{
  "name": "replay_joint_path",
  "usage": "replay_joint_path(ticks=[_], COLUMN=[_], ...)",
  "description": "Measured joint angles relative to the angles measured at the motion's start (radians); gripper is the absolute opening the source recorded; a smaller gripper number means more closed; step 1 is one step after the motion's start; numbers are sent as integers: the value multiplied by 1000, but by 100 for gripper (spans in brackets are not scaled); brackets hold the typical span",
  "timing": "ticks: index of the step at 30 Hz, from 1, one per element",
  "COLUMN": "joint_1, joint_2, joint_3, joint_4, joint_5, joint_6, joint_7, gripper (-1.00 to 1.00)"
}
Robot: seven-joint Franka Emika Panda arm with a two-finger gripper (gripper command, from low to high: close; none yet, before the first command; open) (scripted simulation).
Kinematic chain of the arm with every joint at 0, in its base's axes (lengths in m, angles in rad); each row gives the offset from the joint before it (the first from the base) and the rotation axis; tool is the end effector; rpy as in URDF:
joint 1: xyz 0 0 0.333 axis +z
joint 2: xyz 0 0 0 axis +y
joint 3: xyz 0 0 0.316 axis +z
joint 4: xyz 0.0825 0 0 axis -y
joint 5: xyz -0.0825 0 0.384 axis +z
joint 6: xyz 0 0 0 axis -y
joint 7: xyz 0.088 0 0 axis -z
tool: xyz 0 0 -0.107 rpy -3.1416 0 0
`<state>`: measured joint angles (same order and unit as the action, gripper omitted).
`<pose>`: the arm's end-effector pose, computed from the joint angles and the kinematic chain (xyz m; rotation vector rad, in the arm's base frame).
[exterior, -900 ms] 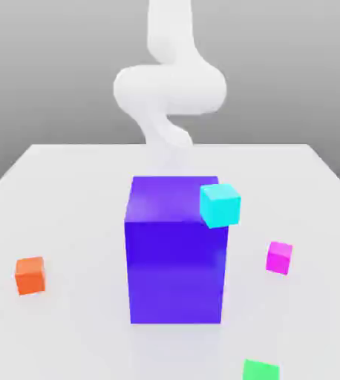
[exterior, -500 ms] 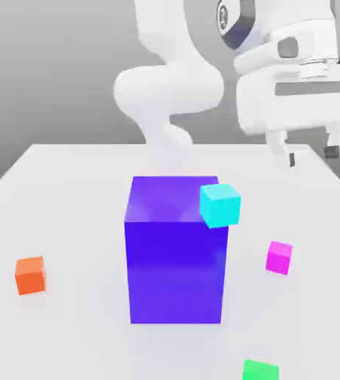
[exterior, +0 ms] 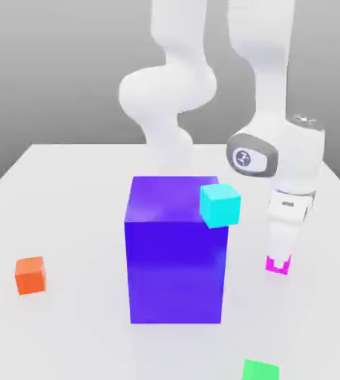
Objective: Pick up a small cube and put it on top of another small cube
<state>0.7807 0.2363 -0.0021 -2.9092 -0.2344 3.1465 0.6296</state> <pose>0.2140 0.2399 0.1297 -3.0830 -0.5985 -0.0006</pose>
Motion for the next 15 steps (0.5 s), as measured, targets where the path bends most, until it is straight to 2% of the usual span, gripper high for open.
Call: replay_joint_path(ticks=[5,8,12,15], joint_1=[13,-16,-64,-43], joint_2=[16,-45,-184,-270], joint_3=[-13,22,110,100], joint_4=[3,-8,-36,-41], joint_5=[-4,16,158,251], joint_6=[13,-37,-148,-231], joint_7=[3,-10,-114,-197], gripper=[-100,-100,-100,-100])
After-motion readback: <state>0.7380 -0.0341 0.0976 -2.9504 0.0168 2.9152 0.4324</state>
